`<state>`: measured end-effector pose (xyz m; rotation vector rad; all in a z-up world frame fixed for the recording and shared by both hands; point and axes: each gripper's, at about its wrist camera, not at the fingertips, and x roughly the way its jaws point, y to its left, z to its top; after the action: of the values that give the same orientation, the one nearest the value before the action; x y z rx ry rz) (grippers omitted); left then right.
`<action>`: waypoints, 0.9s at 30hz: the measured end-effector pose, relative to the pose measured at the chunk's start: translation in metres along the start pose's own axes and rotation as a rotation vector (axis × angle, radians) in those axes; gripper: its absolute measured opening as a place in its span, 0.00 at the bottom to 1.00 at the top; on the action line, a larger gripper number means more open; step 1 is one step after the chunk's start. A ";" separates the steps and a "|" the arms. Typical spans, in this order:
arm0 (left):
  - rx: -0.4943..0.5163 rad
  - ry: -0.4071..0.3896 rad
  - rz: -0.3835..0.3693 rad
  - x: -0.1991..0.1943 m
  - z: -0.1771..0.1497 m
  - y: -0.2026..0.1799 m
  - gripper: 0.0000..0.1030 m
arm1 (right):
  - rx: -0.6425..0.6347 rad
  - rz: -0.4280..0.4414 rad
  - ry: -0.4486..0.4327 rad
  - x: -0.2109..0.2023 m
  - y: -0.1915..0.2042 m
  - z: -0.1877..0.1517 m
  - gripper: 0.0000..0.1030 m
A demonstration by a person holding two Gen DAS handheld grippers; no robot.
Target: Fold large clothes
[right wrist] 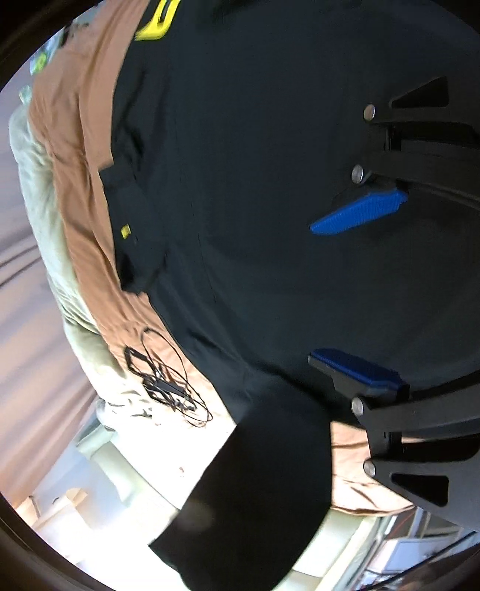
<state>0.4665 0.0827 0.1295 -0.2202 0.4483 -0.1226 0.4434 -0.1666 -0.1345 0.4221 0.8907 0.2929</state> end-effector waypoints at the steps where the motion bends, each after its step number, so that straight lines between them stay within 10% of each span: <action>1: 0.011 0.005 -0.007 0.004 0.000 -0.010 0.07 | 0.004 -0.016 -0.015 -0.014 -0.012 -0.005 0.68; 20: 0.173 0.223 -0.167 0.116 -0.058 -0.193 0.07 | 0.118 -0.102 -0.156 -0.126 -0.130 -0.058 0.68; 27: 0.100 0.512 -0.273 0.173 -0.112 -0.220 0.09 | 0.146 -0.123 -0.159 -0.137 -0.155 -0.069 0.68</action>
<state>0.5571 -0.1794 0.0114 -0.1488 0.9187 -0.4743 0.3174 -0.3439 -0.1517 0.5162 0.7814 0.0798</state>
